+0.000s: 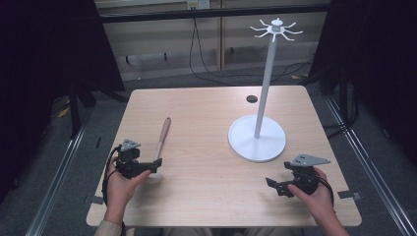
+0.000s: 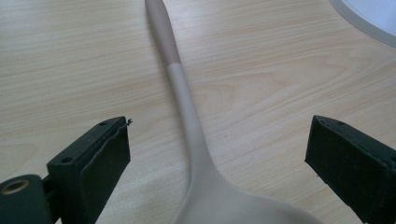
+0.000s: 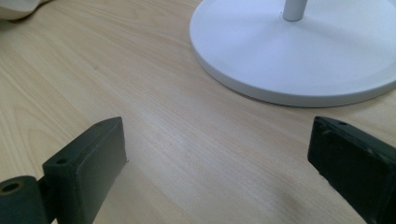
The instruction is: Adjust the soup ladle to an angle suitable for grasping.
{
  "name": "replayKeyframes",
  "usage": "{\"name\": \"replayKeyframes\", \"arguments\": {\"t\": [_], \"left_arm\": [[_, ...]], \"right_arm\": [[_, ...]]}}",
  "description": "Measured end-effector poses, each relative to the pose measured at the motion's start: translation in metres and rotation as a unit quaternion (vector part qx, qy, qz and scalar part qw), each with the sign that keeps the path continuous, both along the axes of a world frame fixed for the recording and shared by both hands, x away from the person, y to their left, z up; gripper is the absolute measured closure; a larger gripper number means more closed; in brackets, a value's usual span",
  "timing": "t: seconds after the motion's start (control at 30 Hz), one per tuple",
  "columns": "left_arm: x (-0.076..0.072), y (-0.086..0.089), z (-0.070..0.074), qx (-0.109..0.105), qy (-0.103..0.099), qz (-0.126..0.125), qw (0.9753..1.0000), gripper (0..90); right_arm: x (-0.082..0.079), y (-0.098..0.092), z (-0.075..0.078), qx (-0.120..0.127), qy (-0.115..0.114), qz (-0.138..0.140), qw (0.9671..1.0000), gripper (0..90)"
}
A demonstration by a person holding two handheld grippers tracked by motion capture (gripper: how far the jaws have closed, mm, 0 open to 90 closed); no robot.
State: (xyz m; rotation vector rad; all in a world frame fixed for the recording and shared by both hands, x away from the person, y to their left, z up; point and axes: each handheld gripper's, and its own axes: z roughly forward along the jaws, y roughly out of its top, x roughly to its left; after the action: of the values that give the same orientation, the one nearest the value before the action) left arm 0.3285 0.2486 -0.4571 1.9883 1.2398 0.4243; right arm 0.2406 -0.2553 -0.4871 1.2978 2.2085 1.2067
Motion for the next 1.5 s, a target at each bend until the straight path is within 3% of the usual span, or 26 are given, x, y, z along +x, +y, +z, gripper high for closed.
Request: {"name": "replayKeyframes", "arguments": {"t": [0.5, 0.6, 0.7, 0.8, 0.93, 1.13, 1.2, 1.37, 1.5], "left_arm": [[0.007, -0.001, 0.005, 0.013, 0.005, -0.010, 0.9999, 8.6], [0.010, -0.002, 0.008, 0.006, 0.005, -0.007, 0.9999, 10.8], [0.017, -0.002, 0.011, 0.002, 0.007, -0.005, 1.0000, 19.3], [0.026, 0.000, 0.012, 0.014, 0.016, -0.003, 0.9998, 31.6], [0.039, 0.002, 0.013, 0.017, 0.030, 0.008, 0.9994, 58.4], [0.057, -0.002, 0.016, 0.047, 0.061, 0.022, 0.9968, 88.4], [0.068, -0.005, 0.013, 0.058, 0.075, 0.039, 0.9947, 90.0], [0.083, -0.008, 0.003, 0.079, 0.087, 0.044, 0.9921, 90.0], [0.091, -0.012, -0.003, 0.078, 0.097, 0.045, 0.9912, 90.0]], "right_arm": [[-0.001, 0.000, 0.001, 0.001, 0.000, -0.003, 1.0000, 3.9], [-0.002, 0.000, 0.001, 0.001, 0.000, -0.003, 1.0000, 3.9], [-0.002, -0.001, 0.000, 0.002, 0.001, -0.004, 1.0000, 3.9], [-0.003, -0.002, -0.001, 0.001, 0.002, -0.004, 1.0000, 3.9], [-0.003, -0.003, 0.000, 0.004, 0.001, -0.006, 1.0000, 3.9], [-0.003, -0.002, 0.000, 0.003, 0.000, -0.002, 1.0000, 3.9], [-0.003, -0.001, 0.000, 0.003, 0.001, -0.001, 1.0000, 3.9], [-0.003, 0.000, 0.001, 0.004, -0.005, 0.000, 1.0000, 3.9], [-0.004, -0.001, 0.002, 0.006, -0.005, 0.000, 1.0000, 3.9]]}}
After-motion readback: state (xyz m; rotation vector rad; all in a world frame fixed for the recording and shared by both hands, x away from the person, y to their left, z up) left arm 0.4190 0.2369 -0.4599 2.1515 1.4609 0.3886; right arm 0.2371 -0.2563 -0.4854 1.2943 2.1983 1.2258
